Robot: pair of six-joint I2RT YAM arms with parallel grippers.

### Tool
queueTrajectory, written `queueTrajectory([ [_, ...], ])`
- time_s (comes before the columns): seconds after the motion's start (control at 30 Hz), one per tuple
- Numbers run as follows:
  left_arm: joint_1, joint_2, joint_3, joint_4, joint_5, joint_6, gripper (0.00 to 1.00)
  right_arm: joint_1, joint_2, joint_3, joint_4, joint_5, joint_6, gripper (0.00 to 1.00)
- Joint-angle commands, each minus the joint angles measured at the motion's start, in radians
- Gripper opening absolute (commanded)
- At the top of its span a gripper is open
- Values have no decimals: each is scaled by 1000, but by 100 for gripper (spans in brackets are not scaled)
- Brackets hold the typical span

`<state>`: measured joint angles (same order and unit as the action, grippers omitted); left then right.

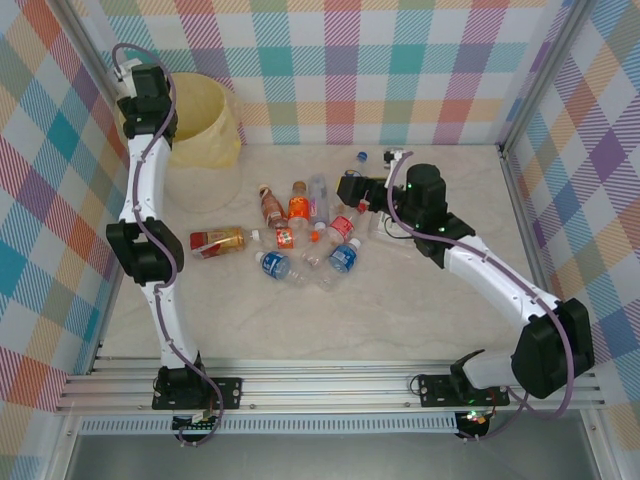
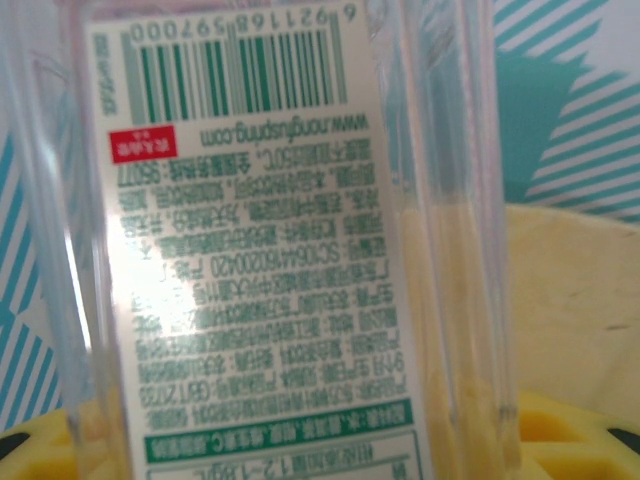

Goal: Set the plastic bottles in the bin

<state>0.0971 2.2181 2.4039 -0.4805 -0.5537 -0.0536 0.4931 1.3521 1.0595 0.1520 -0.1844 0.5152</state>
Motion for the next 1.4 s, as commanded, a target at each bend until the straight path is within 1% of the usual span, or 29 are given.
queueTrajectory([
  [0.0, 0, 16, 44, -19, -21, 20, 46, 4, 33, 37, -9, -9, 3, 100],
  [0.07, 0, 25, 47, -38, -46, -1, 48, 5, 46, 50, -14, -16, 7, 100],
  [0.13, 0, 33, 60, -72, -100, -36, 54, 5, 58, 59, -16, -22, 12, 100],
  [0.27, 0, 31, 71, -110, -119, -65, 63, 7, 72, 69, -23, -30, 17, 100],
  [0.33, 0, 19, 72, -130, -120, -84, 72, 9, 74, 70, -23, -28, 17, 100],
  [0.4, 0, 6, 72, -150, -106, -105, 78, 10, 73, 69, -22, -27, 18, 100],
  [0.63, -13, -58, 72, -216, -34, -174, 89, 10, 64, 58, -24, -23, 17, 100],
  [0.77, -29, -119, 68, -273, 23, -238, 96, 10, 45, 34, -15, -8, 14, 100],
  [0.8, -39, -140, 59, -282, 27, -253, 99, 10, 38, 25, -7, -1, 12, 100],
  [0.87, -59, -185, 30, -290, 35, -280, 100, 11, 25, 7, 4, 9, 7, 100],
  [1.03, -110, -347, -144, -247, 104, -364, 100, 10, -3, -23, 9, 29, -22, 100],
  [1.13, -146, -452, -281, -251, 122, -468, 100, 10, -17, -41, 11, 42, -41, 100],
  [1.23, -191, -570, -454, -255, 141, -619, 100, 11, -28, -63, 27, 54, -56, 100],
  [1.37, -261, -765, -802, -195, 160, -800, 100, 10, -46, -91, 45, 43, -83, 100],
])
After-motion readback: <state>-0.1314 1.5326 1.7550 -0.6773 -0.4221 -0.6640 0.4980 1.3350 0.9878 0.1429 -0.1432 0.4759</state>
